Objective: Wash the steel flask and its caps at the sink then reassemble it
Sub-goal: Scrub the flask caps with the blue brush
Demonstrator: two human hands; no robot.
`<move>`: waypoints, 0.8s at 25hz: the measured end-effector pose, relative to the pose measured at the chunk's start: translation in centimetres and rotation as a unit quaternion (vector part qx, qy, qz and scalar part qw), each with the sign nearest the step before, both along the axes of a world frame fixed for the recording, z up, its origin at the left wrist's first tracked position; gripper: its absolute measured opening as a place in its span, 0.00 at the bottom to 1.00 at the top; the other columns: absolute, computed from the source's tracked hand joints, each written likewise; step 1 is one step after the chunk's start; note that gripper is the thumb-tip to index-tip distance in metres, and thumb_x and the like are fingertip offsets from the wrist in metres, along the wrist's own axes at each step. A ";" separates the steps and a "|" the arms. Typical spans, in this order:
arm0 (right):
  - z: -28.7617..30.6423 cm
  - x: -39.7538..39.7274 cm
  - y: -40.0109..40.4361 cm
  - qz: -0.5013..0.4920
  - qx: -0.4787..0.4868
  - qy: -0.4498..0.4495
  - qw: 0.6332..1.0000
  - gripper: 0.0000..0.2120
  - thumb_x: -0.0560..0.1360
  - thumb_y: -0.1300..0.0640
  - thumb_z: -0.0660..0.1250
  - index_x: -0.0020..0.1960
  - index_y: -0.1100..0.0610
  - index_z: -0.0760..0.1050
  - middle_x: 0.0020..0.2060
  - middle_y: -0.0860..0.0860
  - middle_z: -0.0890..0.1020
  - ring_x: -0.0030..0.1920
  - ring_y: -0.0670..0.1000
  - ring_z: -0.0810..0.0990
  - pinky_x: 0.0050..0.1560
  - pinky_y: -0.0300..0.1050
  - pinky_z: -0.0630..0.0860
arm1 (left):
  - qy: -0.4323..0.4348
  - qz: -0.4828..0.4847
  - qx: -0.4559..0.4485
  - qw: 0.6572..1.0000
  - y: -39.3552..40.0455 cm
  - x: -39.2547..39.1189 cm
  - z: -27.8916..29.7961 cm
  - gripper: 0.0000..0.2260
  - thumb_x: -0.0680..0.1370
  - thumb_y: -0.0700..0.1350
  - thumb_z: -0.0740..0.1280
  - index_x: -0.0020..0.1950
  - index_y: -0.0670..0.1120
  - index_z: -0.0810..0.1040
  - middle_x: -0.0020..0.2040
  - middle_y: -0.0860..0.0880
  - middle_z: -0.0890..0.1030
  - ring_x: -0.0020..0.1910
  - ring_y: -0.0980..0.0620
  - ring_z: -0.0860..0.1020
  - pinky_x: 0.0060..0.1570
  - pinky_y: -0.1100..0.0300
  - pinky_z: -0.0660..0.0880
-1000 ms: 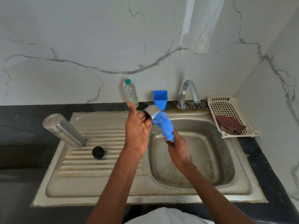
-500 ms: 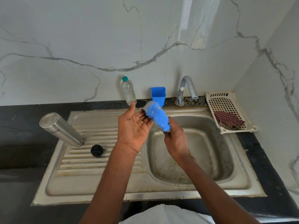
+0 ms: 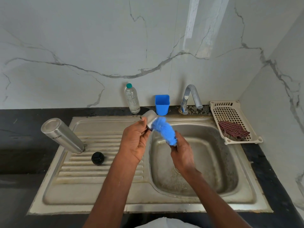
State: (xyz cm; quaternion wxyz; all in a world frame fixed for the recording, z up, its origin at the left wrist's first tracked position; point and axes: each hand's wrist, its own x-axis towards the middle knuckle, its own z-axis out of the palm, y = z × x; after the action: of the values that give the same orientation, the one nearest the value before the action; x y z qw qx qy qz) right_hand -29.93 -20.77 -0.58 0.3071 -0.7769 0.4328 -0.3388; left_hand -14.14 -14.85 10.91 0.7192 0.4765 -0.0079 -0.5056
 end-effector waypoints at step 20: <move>0.9 2.1 0.6 0.013 -0.002 0.011 1.000 0.27 0.74 0.73 0.64 0.62 0.45 0.71 0.49 0.42 0.80 0.48 0.48 0.80 0.46 0.56 0.80 | -0.142 0.038 0.043 0.988 -0.3 -1.0 -0.6 0.05 0.81 0.42 0.71 0.49 0.45 0.87 0.47 0.47 0.88 0.51 0.51 0.84 0.58 0.58 0.77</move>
State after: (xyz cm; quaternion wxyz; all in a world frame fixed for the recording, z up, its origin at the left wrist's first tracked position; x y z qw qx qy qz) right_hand -27.86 -20.17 0.31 0.3047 -0.7868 0.4256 -0.3271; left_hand -15.16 -15.12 10.35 0.7084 0.5739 -0.0696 -0.4049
